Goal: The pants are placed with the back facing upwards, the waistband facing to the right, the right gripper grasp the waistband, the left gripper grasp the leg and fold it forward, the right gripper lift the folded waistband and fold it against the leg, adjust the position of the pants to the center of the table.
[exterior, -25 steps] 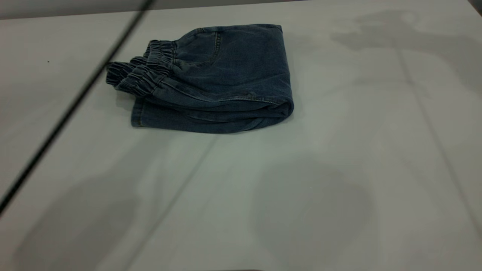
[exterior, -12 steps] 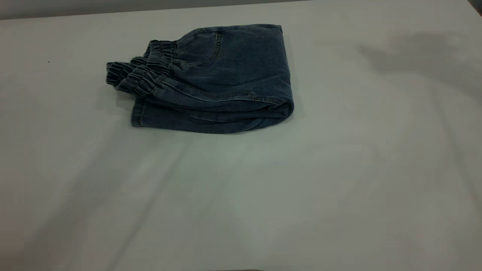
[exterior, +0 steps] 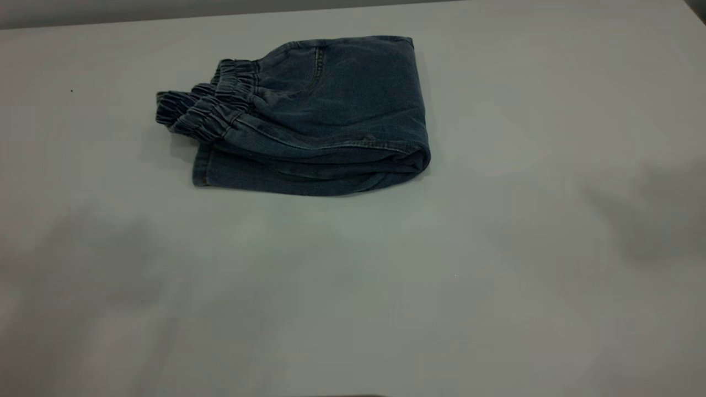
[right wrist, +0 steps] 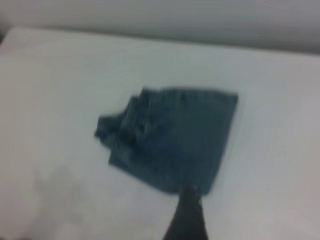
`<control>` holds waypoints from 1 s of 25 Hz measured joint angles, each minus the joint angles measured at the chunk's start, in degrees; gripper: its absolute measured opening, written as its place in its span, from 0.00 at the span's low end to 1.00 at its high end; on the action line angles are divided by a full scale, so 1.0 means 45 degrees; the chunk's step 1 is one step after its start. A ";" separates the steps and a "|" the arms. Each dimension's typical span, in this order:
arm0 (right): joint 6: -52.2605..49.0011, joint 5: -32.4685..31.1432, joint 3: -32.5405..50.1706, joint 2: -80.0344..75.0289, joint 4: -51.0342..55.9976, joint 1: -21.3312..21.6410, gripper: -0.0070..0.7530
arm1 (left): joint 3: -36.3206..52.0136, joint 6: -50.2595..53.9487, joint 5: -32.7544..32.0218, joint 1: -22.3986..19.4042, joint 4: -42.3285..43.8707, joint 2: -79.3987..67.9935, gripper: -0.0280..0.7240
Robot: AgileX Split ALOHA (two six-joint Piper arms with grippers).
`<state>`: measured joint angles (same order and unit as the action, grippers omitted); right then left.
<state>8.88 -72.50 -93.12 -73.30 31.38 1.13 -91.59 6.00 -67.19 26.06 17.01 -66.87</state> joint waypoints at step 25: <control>0.0609 -0.0042 1.1623 1.3153 -0.2192 0.0000 0.73 | 1.0924 -0.1545 0.0000 0.0000 -0.2647 0.9982 0.65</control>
<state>11.62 -72.69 -40.82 -14.11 21.51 1.13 -42.43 -0.95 -67.19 26.06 5.10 -21.95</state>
